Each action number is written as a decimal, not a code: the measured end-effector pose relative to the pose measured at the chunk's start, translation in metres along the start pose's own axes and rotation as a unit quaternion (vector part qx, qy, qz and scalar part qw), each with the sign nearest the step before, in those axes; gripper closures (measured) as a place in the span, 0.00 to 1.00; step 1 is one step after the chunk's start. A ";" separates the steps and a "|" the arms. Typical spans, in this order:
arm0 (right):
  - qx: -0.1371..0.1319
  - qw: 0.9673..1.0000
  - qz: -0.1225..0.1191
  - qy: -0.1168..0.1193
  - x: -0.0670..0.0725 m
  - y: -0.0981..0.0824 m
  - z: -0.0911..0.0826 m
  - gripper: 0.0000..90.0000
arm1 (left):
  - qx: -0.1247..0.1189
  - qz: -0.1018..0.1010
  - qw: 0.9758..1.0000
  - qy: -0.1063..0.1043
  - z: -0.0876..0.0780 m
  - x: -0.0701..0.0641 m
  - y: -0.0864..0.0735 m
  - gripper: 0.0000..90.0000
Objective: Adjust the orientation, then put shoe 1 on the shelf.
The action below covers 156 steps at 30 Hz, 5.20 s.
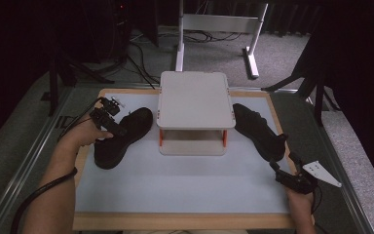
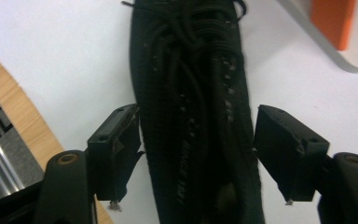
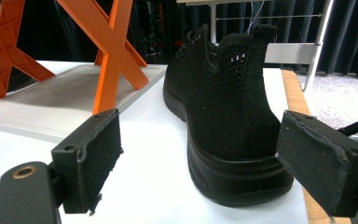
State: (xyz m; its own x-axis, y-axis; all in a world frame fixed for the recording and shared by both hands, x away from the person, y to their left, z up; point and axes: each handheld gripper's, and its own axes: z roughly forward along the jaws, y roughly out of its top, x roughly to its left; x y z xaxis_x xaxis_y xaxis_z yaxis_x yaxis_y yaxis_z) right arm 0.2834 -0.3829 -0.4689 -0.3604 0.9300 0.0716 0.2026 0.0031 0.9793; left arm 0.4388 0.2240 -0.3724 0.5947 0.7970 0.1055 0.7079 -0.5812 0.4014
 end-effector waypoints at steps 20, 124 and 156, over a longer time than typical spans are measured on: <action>0.002 1.000 -0.004 0.002 0.000 0.000 0.001 0.16 | 0.041 -0.026 0.998 -0.025 0.017 0.006 0.005 0.80; 0.007 1.000 -0.013 0.023 0.002 -0.001 0.001 0.13 | -0.385 -0.094 0.918 -0.005 -0.039 -0.078 -0.165 0.39; 0.006 1.000 -0.016 0.025 0.002 -0.001 0.001 0.13 | -0.427 -0.145 0.893 -0.012 -0.001 -0.083 -0.193 0.21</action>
State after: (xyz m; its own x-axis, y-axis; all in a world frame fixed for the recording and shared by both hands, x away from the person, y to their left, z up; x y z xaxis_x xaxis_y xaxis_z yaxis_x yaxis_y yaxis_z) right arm 0.2836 -0.3801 -0.4703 -0.4121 0.9097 0.0506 0.2021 0.0371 0.9787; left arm 0.2521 0.2701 -0.4583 0.4499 0.8834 -0.1308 0.2911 -0.0066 0.9567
